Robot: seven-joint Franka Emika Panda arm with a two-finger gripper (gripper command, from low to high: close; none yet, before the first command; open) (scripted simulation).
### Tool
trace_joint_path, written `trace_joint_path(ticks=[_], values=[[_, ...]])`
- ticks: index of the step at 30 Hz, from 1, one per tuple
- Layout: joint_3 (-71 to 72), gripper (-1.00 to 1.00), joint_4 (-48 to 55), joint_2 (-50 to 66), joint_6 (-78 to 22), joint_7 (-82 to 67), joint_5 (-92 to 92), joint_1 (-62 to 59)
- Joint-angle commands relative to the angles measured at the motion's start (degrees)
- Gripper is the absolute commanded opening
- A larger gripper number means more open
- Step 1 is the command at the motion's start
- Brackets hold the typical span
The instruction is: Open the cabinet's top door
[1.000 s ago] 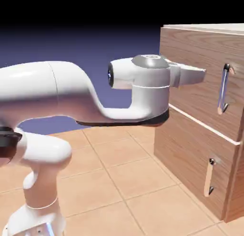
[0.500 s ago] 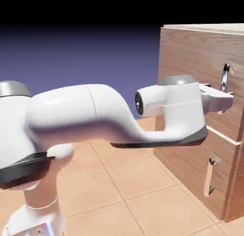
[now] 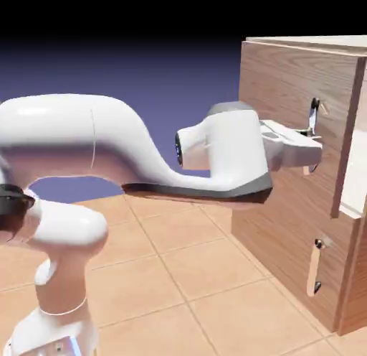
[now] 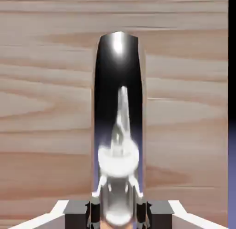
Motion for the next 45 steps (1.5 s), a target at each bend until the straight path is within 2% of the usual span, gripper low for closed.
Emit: trace_joint_path(ticks=[1, 12, 16, 20, 26, 36, 45], values=[[1.63, -1.00, -1.46, 0.01, -0.72, 0.03, 1.01, -2.08], [21.51, -1.00, -15.37, -2.38, -5.60, 0.15, 13.34, -24.91], [29.53, -1.00, -21.39, -6.81, -7.72, -3.77, 22.28, -32.65], [37.29, -1.00, -23.36, -7.51, -5.53, -0.96, 25.52, -40.91], [47.16, -1.00, -29.57, -15.24, -5.86, -7.99, 40.05, -49.02], [58.76, -1.00, -37.29, -28.17, -9.90, -23.06, 64.96, -52.71], [71.67, -1.00, -41.12, -38.06, -23.95, -34.34, 87.38, -45.24]])
